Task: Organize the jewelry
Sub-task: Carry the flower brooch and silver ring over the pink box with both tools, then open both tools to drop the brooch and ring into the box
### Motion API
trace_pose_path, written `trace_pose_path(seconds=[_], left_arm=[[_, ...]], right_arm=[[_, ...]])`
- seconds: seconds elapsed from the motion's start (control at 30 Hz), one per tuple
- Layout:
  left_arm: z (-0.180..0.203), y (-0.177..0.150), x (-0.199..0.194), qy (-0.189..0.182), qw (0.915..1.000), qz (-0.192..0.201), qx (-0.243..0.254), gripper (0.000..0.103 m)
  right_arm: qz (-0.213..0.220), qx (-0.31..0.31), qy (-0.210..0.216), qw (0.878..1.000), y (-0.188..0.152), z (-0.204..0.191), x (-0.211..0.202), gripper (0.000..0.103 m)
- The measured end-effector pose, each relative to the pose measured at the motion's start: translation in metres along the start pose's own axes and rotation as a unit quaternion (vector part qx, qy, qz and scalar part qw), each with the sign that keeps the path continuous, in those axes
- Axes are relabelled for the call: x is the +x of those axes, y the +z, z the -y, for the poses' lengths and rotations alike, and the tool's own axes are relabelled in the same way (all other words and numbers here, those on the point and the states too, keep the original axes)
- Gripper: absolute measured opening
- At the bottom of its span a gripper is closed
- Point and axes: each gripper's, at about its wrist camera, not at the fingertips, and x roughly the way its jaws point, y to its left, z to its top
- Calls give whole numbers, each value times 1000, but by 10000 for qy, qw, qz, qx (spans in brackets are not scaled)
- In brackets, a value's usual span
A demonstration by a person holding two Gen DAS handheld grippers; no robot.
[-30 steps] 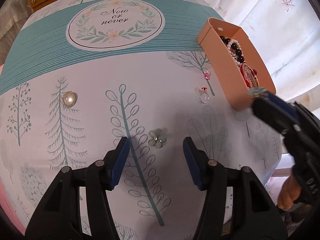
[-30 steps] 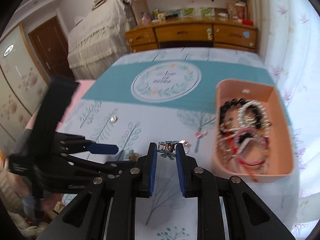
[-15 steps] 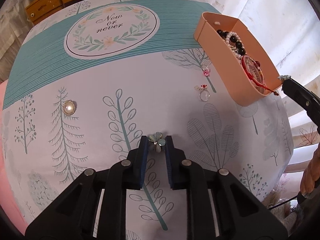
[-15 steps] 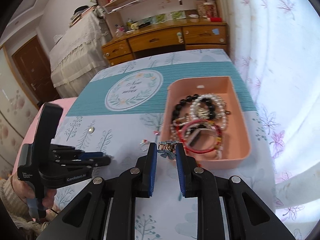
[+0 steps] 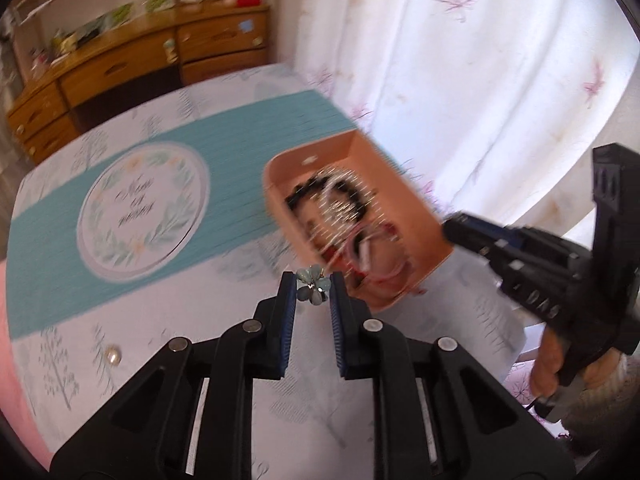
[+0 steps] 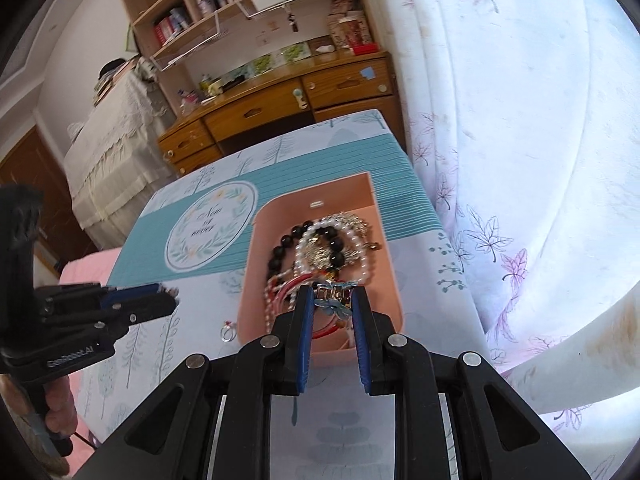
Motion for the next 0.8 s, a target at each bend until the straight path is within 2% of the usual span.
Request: trace_pose_path(seconds=[0.2, 0.43, 0.6, 0.8], left_arm=[[35, 32, 25, -526, 9979, 102, 374, 14], [48, 61, 58, -1223, 9918, -61, 371, 14], [51, 78, 81, -1375, 9897, -253, 312, 14], [53, 81, 103, -1302, 9892, -599, 312, 15]], right_arm=[[33, 191, -79, 9998, 0, 15, 1, 19], [-8, 176, -67, 9998, -5, 18, 2, 19], [-95, 33, -116, 9999, -7, 10, 14, 19], [-241, 115, -165, 9995, -10, 12, 25, 22]])
